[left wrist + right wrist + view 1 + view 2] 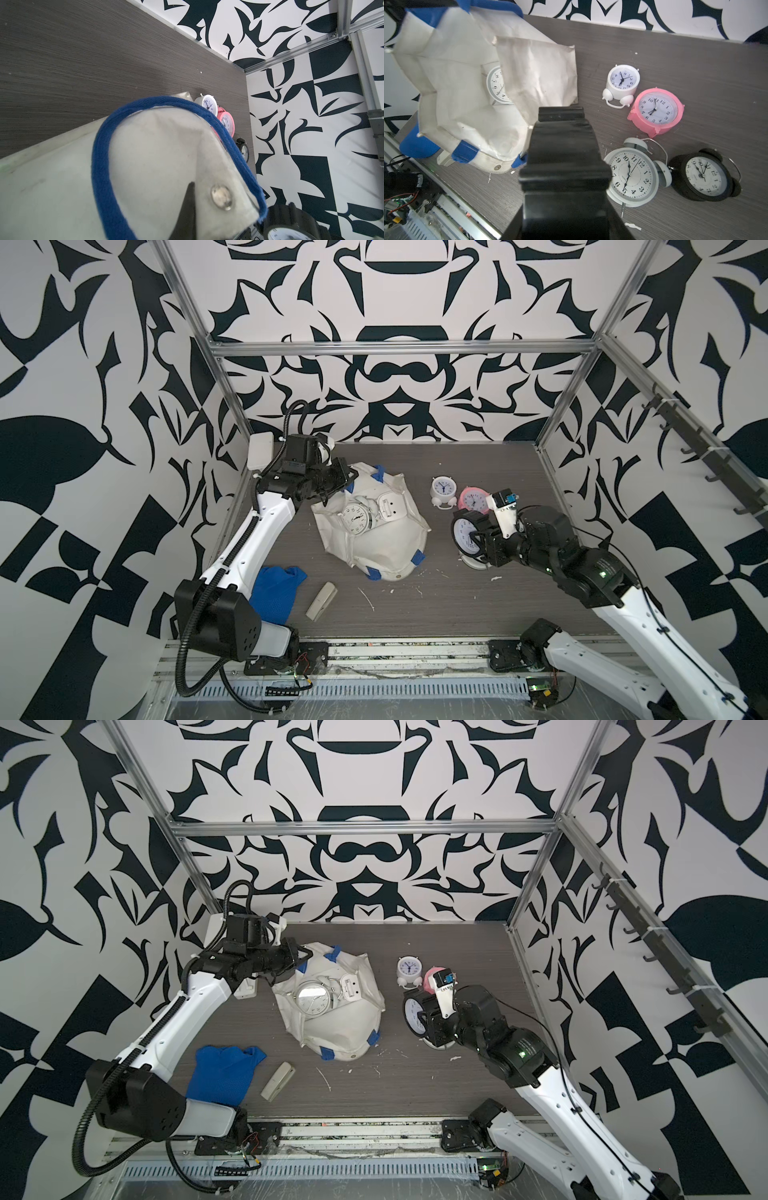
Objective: Take the alarm clock out of the canvas bag
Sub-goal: Pick up the alarm from the canvas bag, then place the alarm at the center of the board.
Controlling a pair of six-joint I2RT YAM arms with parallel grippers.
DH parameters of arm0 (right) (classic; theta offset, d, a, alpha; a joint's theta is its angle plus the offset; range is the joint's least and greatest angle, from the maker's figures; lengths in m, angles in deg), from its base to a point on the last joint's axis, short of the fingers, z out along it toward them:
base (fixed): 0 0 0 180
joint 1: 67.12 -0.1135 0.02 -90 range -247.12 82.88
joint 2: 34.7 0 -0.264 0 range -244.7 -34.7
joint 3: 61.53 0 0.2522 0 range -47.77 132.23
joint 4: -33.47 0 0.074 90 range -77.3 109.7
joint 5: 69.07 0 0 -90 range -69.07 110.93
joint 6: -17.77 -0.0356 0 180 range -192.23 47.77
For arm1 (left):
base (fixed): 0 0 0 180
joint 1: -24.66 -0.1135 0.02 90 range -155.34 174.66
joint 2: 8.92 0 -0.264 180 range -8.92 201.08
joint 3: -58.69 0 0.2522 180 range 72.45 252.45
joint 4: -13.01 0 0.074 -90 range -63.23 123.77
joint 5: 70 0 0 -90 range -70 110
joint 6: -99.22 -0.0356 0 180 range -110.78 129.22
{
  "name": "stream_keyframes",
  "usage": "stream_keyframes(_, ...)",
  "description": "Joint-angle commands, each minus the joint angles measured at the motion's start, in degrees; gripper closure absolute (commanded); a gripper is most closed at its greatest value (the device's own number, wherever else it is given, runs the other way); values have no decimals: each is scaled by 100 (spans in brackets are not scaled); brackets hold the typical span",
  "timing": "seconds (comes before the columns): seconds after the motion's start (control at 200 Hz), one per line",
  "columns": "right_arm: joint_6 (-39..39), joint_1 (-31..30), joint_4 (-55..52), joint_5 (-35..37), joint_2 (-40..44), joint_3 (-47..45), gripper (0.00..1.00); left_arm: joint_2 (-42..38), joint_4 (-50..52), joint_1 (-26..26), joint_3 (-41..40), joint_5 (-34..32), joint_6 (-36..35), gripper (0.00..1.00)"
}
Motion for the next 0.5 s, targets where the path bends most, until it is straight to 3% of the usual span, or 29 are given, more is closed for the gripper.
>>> stream_keyframes(0.0, -314, 212, 1040, -416, -313, -200, 66, -324, -9, -121, -18, -169, 140, 100)
stream_keyframes(0.195, -572, 792, 2283, -1659, -1241, -465, 66, -545, 48, -305, -170, -382, 210, 100)
stream_keyframes(0.495, -704, 1128, 3386, -2108, -2762, -383, 69, -701, 153, -536, -275, -334, 146, 100)
